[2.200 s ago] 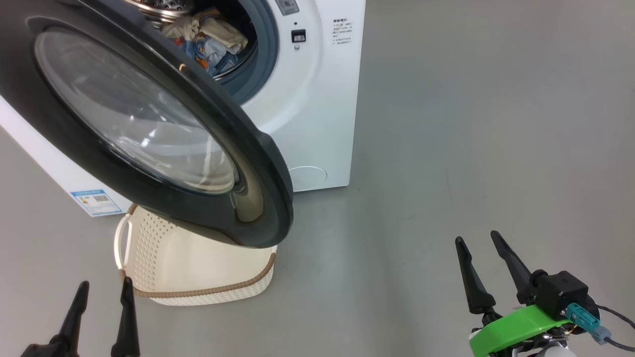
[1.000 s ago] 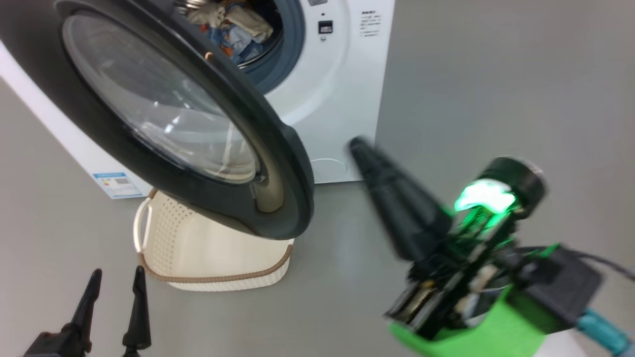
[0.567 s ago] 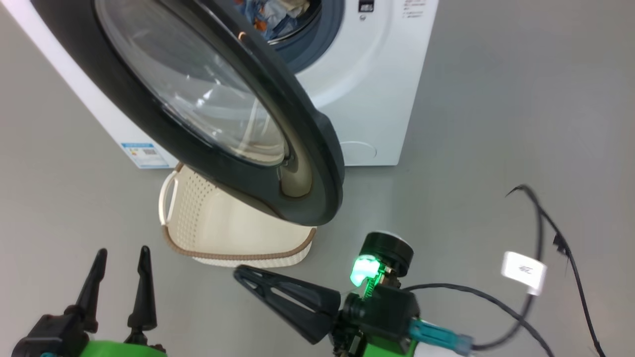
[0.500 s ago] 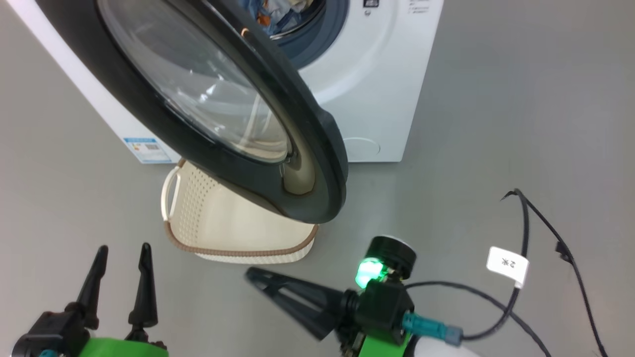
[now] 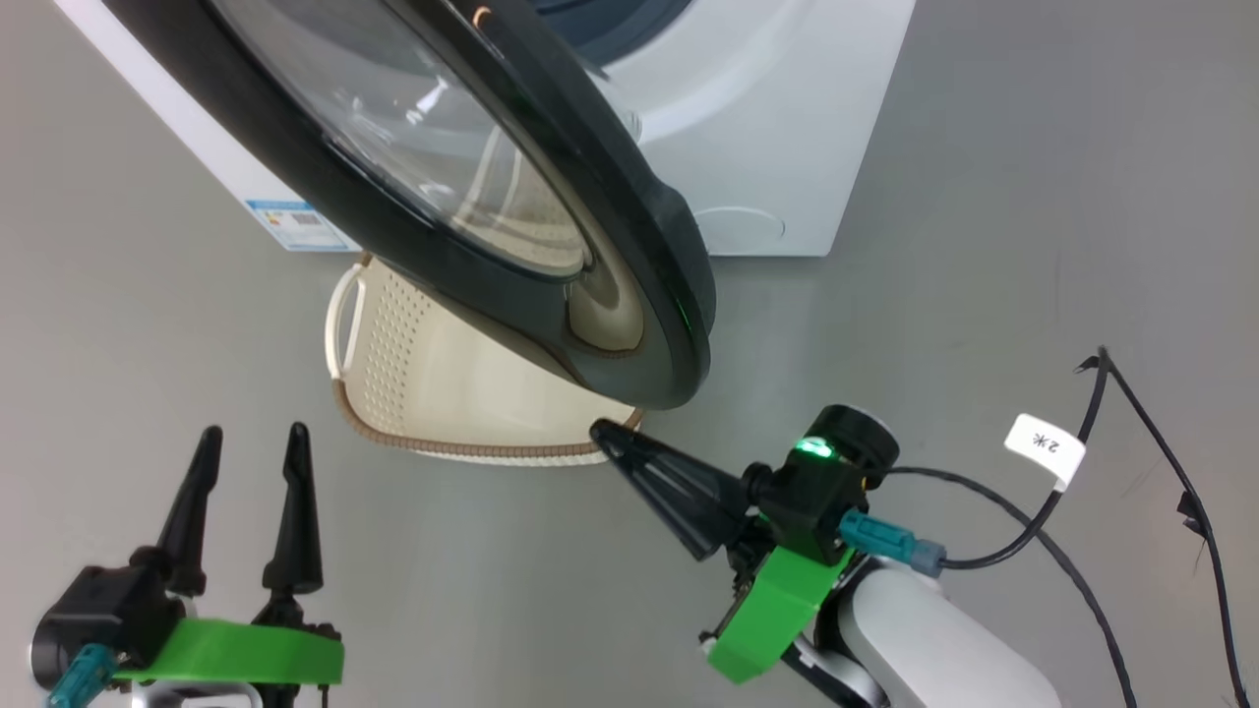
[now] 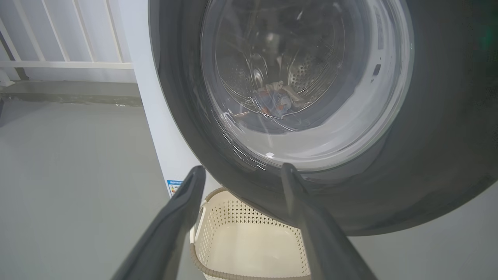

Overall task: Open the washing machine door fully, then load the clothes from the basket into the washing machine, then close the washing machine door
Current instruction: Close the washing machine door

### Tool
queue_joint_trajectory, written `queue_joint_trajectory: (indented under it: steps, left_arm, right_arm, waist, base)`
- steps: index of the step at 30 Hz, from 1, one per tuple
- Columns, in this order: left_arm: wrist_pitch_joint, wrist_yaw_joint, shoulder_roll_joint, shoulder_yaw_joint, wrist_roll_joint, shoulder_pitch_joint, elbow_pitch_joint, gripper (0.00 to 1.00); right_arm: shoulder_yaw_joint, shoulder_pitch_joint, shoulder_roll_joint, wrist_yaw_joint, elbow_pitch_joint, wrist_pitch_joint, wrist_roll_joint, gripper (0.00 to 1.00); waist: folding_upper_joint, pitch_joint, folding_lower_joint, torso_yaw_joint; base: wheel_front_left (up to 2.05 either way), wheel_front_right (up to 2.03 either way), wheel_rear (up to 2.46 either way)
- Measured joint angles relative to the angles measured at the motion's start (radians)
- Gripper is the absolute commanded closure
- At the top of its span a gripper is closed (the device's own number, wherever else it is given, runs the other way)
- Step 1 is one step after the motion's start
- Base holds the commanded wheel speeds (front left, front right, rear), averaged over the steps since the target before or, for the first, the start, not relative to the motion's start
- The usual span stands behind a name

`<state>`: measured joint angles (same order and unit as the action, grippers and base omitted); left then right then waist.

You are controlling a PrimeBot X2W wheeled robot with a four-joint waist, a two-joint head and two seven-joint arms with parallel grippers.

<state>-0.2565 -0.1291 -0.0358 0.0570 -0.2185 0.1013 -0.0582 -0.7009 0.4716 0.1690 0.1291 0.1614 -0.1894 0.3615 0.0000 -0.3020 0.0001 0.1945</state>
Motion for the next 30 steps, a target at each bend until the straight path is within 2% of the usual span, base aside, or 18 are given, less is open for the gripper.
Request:
queue_joint_trajectory:
  steps: [9,30]
  left_arm:
    - [0.000,0.000,0.003,-0.011,-0.012,0.038,0.007,0.00]
    - [0.000,0.000,0.005,-0.047,-0.026,0.125,0.036,0.00]
  right_arm:
    - [0.070,0.060,-0.012,0.000,0.061,-0.035,-0.036,1.00]
    - [0.242,0.165,-0.013,0.000,0.075,-0.059,-0.074,1.00]
  waist:
    - [0.0000,-0.067,-0.0001,0.013]
    - [0.0000,-0.184,0.0000,0.036]
  base:
    - [0.00,0.00,0.00]
    - [0.00,0.00,0.00]
